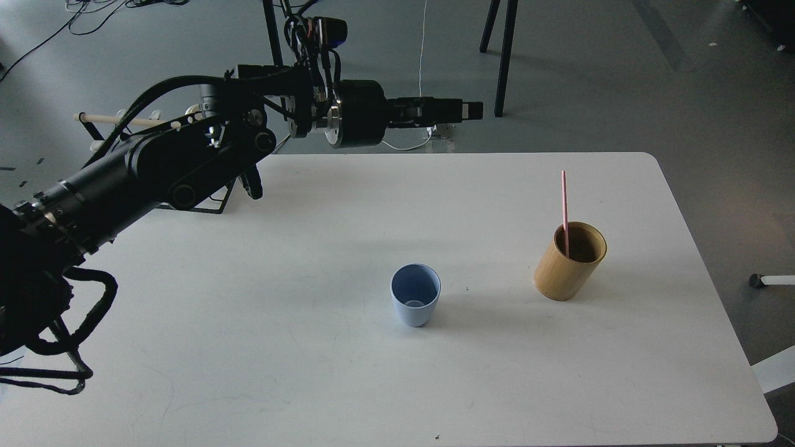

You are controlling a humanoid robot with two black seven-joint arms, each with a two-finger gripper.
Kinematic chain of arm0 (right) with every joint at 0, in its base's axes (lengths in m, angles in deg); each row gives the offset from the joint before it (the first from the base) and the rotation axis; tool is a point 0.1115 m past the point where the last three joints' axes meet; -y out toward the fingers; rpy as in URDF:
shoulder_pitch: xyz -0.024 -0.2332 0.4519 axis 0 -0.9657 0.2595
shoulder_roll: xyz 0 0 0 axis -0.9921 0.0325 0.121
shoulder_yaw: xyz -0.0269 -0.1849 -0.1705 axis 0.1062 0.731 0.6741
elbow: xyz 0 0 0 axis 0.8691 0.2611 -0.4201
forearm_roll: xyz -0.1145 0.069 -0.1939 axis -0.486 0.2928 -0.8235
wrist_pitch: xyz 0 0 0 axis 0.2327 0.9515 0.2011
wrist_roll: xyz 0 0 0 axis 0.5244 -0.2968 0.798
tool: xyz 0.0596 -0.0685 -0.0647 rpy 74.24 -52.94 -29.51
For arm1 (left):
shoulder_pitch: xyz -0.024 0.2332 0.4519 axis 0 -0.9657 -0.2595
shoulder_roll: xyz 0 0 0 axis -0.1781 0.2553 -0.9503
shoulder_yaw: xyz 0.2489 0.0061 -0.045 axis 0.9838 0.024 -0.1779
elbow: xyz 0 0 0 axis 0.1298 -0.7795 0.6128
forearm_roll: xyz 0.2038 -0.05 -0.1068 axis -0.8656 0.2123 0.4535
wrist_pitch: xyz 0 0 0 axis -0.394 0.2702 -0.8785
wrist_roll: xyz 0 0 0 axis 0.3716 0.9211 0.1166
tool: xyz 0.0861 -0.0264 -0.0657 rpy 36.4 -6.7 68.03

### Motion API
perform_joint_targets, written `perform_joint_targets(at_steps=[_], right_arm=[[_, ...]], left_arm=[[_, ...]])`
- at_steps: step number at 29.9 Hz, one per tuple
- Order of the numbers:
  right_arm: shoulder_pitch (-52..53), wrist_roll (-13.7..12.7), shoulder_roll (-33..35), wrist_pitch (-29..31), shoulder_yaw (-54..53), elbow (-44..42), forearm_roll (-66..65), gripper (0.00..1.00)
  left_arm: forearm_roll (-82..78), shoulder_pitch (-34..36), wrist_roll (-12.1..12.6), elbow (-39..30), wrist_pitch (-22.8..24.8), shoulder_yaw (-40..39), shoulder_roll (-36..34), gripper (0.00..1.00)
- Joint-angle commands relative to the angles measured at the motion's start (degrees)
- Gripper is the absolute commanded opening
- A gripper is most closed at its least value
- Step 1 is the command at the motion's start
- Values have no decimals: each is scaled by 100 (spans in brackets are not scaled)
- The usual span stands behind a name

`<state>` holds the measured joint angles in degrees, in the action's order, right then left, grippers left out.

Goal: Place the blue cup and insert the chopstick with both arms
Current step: 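Open the left gripper and withdraw the left arm to rest, then reach the right gripper to the pink stick in the tan cup and grasp it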

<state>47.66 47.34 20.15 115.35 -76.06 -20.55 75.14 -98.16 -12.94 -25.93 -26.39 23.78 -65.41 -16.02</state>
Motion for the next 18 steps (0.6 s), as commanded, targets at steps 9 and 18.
perform_joint_targets(at_steps=[9, 18], right_arm=[[-21, 13, 648, -250, 47, 1868, -2989, 99], [-241, 13, 956, -1015, 634, 3196, -5345, 99]], left_arm=[[6118, -439, 159, 903, 2, -441, -612, 100], [7238, -1204, 177, 1483, 2, -1356, -921, 100]])
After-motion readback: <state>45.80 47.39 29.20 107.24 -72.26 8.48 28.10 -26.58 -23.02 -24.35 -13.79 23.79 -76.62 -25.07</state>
